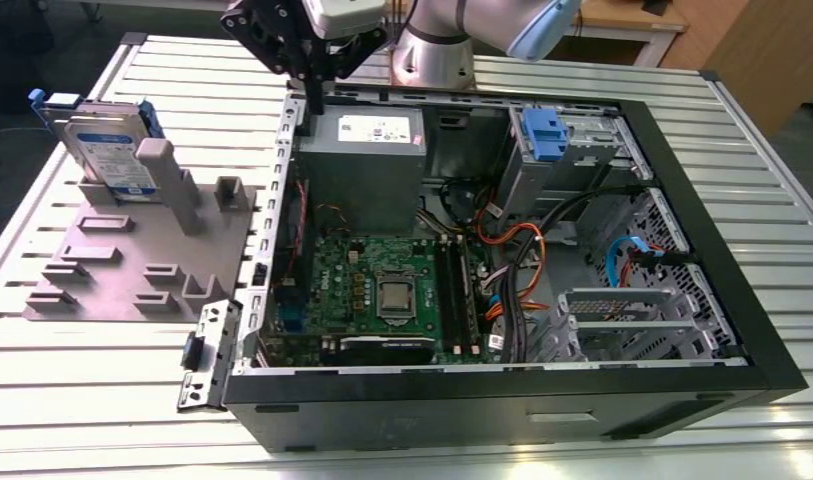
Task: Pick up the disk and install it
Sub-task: 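Reach for the disk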
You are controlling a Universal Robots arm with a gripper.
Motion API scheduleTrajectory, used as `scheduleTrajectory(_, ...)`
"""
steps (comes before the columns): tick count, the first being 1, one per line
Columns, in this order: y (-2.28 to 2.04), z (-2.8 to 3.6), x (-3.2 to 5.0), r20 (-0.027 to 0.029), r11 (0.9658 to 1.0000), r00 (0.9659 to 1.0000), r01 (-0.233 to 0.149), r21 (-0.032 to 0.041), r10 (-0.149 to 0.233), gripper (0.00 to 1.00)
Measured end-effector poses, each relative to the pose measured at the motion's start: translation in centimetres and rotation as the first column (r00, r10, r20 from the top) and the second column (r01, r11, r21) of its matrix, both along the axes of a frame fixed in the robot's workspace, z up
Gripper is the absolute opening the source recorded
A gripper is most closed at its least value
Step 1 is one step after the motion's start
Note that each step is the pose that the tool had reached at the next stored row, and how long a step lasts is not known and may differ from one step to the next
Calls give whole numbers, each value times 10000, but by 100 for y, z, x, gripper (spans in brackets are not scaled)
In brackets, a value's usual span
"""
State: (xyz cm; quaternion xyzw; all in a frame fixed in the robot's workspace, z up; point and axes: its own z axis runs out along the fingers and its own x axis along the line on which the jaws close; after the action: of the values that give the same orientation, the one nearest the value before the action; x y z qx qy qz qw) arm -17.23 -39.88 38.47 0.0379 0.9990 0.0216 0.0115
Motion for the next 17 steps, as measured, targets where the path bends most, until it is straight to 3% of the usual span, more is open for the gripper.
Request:
scheduleTrajectory(7,6,-2,-39,-1,10000,10000,0,0,0,11)
scheduleTrajectory(17,53,-5,-97,0,10000,10000,-2,0,2,11)
